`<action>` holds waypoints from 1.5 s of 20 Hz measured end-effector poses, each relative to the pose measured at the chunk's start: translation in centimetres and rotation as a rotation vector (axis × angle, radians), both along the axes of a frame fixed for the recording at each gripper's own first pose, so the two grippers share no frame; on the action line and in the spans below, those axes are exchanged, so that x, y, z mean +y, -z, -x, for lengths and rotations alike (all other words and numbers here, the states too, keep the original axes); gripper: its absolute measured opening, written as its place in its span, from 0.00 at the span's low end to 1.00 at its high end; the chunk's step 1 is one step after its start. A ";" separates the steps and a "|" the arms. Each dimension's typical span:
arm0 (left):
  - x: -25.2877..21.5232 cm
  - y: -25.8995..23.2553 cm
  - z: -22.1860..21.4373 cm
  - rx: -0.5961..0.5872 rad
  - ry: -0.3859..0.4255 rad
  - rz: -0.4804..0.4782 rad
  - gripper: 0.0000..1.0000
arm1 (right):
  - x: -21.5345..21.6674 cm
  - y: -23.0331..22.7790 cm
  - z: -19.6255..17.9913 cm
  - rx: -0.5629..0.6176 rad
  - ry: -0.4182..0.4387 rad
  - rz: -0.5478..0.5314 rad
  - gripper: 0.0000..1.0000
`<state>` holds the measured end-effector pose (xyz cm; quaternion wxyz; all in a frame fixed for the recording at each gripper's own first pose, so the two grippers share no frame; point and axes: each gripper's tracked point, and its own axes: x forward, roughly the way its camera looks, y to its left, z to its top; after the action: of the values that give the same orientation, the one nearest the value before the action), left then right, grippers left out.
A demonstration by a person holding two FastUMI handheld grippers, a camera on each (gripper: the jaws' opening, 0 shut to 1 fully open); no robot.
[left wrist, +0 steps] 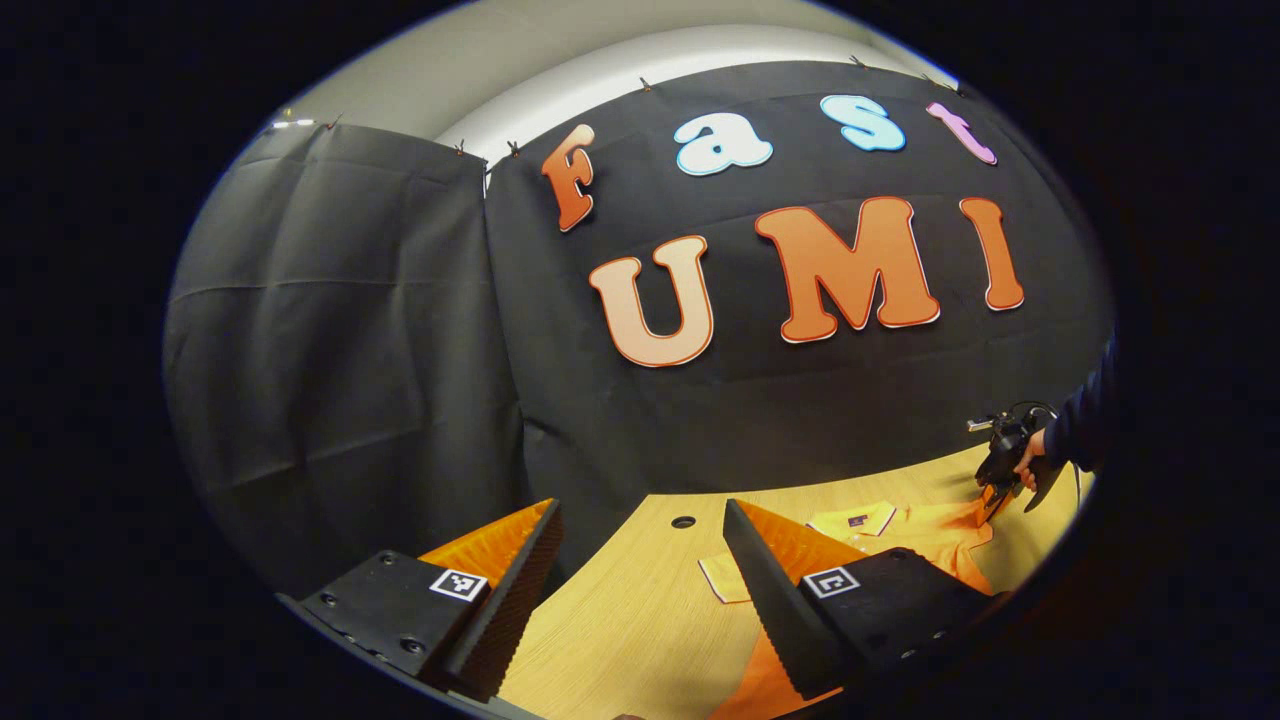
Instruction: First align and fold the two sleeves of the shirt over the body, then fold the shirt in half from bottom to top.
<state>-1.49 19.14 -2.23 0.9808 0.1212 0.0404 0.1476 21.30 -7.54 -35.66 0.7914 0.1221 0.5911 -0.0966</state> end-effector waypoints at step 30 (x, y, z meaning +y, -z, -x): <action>4.4 11.5 -14.7 0.297 0.247 0.259 0.99 | 9.5 -14.8 -2.8 -0.318 -0.045 -0.029 0.66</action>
<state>13.21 23.49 -13.76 0.9820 0.0187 0.1879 0.0005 24.12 2.00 -20.87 0.8751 0.1343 0.4622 -0.0498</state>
